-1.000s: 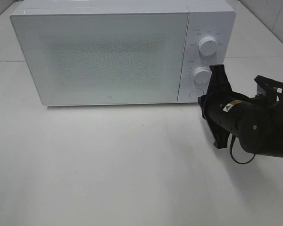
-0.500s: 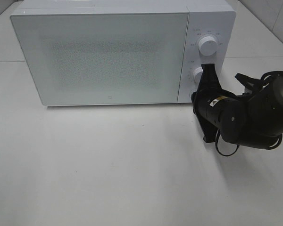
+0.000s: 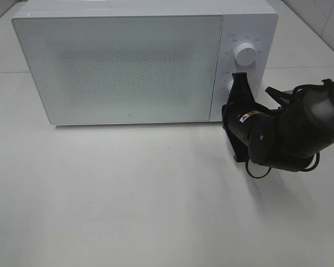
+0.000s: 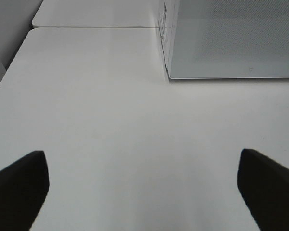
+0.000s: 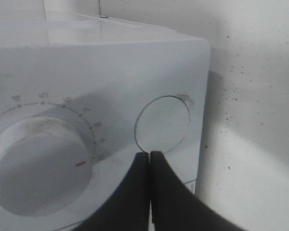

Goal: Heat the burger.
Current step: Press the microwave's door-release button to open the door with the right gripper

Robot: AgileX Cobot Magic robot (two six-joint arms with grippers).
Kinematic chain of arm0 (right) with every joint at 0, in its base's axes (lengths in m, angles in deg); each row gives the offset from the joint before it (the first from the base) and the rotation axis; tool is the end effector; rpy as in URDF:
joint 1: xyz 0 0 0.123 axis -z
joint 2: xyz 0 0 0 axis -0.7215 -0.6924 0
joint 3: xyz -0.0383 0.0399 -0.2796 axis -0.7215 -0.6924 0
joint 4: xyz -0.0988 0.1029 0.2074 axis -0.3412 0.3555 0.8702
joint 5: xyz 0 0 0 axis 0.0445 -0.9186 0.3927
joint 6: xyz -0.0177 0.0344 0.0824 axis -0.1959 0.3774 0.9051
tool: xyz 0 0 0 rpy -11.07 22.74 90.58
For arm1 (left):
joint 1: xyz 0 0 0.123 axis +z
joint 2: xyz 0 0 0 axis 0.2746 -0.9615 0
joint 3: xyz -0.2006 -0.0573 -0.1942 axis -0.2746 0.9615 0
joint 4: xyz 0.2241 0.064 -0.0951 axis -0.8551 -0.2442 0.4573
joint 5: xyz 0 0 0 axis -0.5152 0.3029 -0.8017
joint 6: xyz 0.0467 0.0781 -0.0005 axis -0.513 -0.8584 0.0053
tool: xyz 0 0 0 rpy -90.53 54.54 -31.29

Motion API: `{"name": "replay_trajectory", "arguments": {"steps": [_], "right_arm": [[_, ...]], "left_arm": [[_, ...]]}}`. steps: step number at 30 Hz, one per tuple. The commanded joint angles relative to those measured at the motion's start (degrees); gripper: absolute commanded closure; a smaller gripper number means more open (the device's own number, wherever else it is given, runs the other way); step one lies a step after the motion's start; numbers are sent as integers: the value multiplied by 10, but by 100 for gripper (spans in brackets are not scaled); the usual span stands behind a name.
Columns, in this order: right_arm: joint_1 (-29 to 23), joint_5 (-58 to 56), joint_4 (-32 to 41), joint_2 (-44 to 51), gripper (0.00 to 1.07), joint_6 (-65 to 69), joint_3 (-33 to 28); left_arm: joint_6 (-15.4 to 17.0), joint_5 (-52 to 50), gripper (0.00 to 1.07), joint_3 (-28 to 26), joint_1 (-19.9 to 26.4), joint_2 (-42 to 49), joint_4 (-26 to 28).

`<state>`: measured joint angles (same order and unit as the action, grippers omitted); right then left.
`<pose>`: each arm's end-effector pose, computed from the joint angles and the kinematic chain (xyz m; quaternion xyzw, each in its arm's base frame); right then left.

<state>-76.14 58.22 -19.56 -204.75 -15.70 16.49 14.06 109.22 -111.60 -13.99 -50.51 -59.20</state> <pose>0.3257 0.1439 0.0939 0.5407 0.6282 0.3880 0.4031 -0.0047 -0.0073 0.2790 0.0150 0.8468 -0.0184 0.5314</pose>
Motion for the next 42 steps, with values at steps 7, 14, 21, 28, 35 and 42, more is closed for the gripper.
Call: {"name": "replay_trajectory", "arguments": {"steps": [7, 14, 21, 28, 35, 42], "right_arm": [[21, 15, -5, -2, 107, -19, 6], [33, 13, -5, -2, 107, -24, 6], [33, 5, -12, -14, 107, -11, 15], [33, 7, -21, -20, 107, -11, 29], [33, 55, -21, -29, 107, -11, 29], [33, 83, -21, -31, 107, -20, 55]], "left_arm": [[2, -4, 6, 2, 1, 13, 5], [2, -4, 6, 2, 1, 13, 5], [2, -4, 6, 2, 1, 13, 5], [2, -4, 6, 2, 1, 13, 5], [2, -4, 6, 2, 1, 13, 5], [2, -4, 6, 2, 1, 13, 5]]}}
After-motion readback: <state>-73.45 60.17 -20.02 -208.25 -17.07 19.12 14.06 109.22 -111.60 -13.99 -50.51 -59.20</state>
